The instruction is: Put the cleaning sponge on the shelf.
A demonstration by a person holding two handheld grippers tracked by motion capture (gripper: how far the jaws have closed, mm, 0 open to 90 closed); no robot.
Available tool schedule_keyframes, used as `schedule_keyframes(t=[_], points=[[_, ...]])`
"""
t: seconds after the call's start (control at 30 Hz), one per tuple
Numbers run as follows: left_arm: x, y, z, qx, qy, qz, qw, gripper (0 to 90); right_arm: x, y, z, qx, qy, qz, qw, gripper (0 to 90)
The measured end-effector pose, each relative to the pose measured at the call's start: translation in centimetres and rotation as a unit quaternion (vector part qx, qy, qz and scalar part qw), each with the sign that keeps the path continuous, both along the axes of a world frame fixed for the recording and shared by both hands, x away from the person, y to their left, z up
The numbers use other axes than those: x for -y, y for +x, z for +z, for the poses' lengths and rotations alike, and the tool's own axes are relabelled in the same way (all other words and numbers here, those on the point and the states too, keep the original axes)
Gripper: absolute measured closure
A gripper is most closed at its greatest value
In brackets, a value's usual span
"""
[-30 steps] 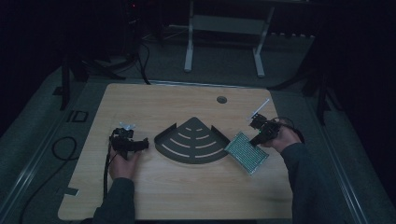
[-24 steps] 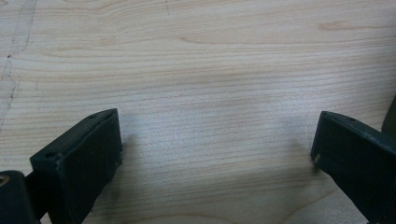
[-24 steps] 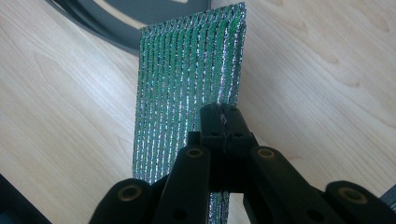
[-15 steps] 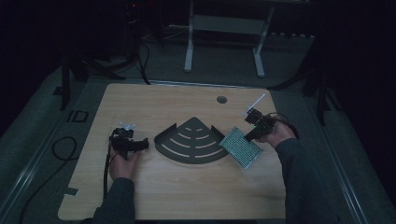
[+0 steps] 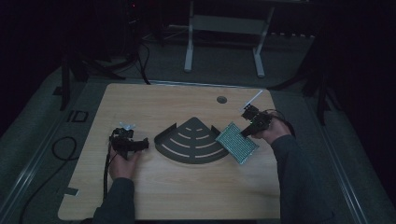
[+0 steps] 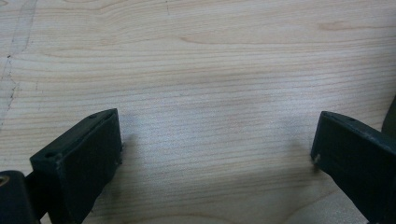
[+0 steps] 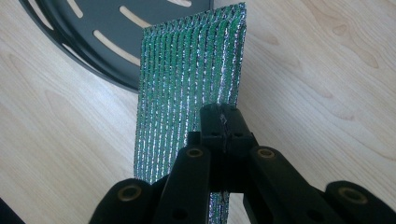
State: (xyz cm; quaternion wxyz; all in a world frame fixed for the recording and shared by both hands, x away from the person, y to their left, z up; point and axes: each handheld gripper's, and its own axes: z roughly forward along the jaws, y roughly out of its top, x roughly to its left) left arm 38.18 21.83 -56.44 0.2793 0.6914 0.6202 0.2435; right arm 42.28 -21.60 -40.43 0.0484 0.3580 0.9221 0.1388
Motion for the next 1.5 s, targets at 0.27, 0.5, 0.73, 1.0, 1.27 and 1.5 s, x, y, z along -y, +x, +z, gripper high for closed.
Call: schedule_keyframes(t=[0.27, 0.5, 0.73, 1.0, 1.27, 1.5], points=[[0.0, 0.0, 0.0, 0.0, 0.0, 0.0, 1.0, 2.4, -0.7, 0.5, 0.2, 0.001, 0.004, -0.005, 1.0, 89.6], [0.0, 0.0, 0.0, 0.0, 0.0, 0.0, 1.0, 2.4, -1.5, 1.0, 0.3, 0.005, 0.002, -0.006, 1.0, 89.6], [0.0, 0.0, 0.0, 0.0, 0.0, 0.0, 1.0, 2.4, -2.4, 1.3, 0.4, 0.007, 0.004, -0.006, 1.0, 89.6], [0.0, 0.0, 0.0, 0.0, 0.0, 0.0, 1.0, 2.4, -3.3, 1.7, 0.4, 0.006, 0.009, -0.004, 0.9999, 89.6], [0.0, 0.0, 0.0, 0.0, 0.0, 0.0, 1.0, 2.4, -4.1, 2.1, 0.2, 0.006, 0.012, -0.004, 0.9999, 89.6], [0.0, 0.0, 0.0, 0.0, 0.0, 0.0, 1.0, 2.4, -4.7, 2.5, -0.2, 0.003, 0.017, -0.005, 0.9998, 89.6]])
